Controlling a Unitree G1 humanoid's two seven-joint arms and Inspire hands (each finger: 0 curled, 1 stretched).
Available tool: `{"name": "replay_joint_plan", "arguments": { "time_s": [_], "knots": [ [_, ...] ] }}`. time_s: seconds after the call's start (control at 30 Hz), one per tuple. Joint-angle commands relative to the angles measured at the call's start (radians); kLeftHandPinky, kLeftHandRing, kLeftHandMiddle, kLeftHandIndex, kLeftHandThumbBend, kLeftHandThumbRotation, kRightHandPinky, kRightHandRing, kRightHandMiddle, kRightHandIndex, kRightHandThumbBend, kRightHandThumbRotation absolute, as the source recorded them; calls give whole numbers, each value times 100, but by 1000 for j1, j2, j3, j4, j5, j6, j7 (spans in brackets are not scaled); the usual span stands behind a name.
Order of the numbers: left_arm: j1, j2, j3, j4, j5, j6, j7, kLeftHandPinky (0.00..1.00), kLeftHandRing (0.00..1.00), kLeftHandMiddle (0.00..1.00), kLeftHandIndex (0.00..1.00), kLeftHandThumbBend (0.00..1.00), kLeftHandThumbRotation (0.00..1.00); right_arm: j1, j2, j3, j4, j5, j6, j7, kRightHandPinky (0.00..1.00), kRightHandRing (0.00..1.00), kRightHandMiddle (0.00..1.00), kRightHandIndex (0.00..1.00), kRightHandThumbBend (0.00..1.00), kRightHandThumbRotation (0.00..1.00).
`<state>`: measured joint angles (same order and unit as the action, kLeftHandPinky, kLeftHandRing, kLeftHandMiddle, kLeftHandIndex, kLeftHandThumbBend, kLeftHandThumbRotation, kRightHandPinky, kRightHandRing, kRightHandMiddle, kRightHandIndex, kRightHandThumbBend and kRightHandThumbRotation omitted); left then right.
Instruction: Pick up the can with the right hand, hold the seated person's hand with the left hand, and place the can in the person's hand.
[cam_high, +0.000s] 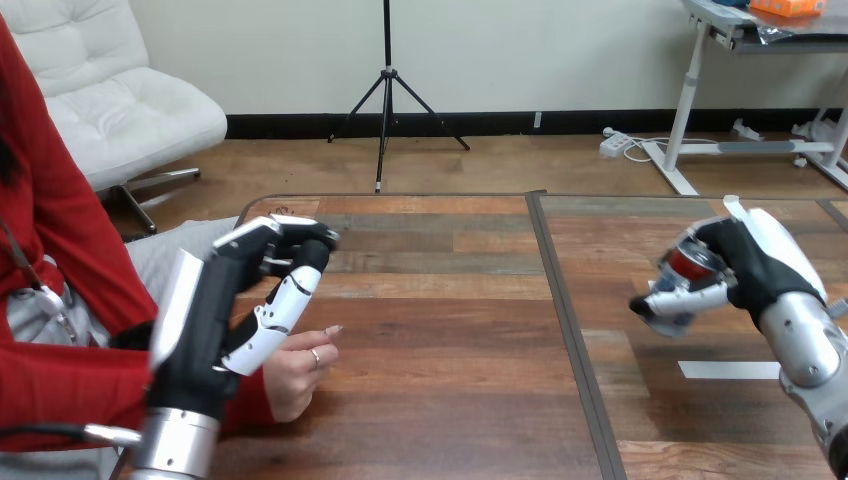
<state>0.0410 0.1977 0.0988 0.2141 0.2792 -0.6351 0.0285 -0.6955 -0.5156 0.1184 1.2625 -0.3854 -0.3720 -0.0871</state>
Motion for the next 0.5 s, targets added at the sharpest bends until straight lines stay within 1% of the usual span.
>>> {"name": "replay_joint_plan", "arguments": {
  "time_s": [0.0, 0.07, 0.13, 0.17, 0.2, 0.27, 0.3, 0.37, 0.47],
  "knots": [
    [-45, 60, 24, -83, 111, 4, 64, 52, 61, 64, 62, 61, 44, -78, -20, -9, -91, 20, -45, 4, 37, 40, 45, 45, 87, 0],
    [-43, 74, 26, -89, 153, 7, 89, 52, 62, 65, 62, 63, 43, -76, -20, -8, -102, 16, -45, 0, 38, 40, 45, 45, 87, 0],
    [-30, 86, 30, -128, 187, 48, 89, 53, 62, 66, 63, 66, 42, -73, -20, -8, -115, 17, -55, 6, 38, 40, 45, 44, 88, 0],
    [-26, 89, 30, -139, 196, 60, 90, 53, 63, 66, 64, 67, 42, -72, -21, -8, -119, 18, -57, 8, 38, 40, 45, 44, 88, 0],
    [-21, 102, 32, -155, 226, 73, 95, 53, 63, 66, 64, 69, 41, -70, -20, -9, -124, 19, -61, 11, 38, 40, 45, 44, 88, 0],
    [-16, 117, 32, -171, 262, 85, 105, 56, 65, 68, 67, 73, 40, -68, -19, -11, -129, 21, -65, 14, 38, 41, 45, 44, 88, 0],
    [-11, 128, 33, -186, 282, 101, 101, 57, 65, 68, 67, 73, 40, -67, -18, -11, -139, 22, -62, 18, 38, 41, 45, 44, 88, 0],
    [-5, 139, 31, -204, 302, 122, 96, 59, 67, 70, 69, 76, 40, -65, -17, -11, -151, 23, -56, 24, 38, 40, 45, 44, 87, 0],
    [-3, 161, 30, -218, 333, 138, 99, 62, 69, 72, 71, 80, 39, -63, -18, -10, -159, 21, -58, 30, 38, 40, 45, 44, 87, 0]
  ]
}}
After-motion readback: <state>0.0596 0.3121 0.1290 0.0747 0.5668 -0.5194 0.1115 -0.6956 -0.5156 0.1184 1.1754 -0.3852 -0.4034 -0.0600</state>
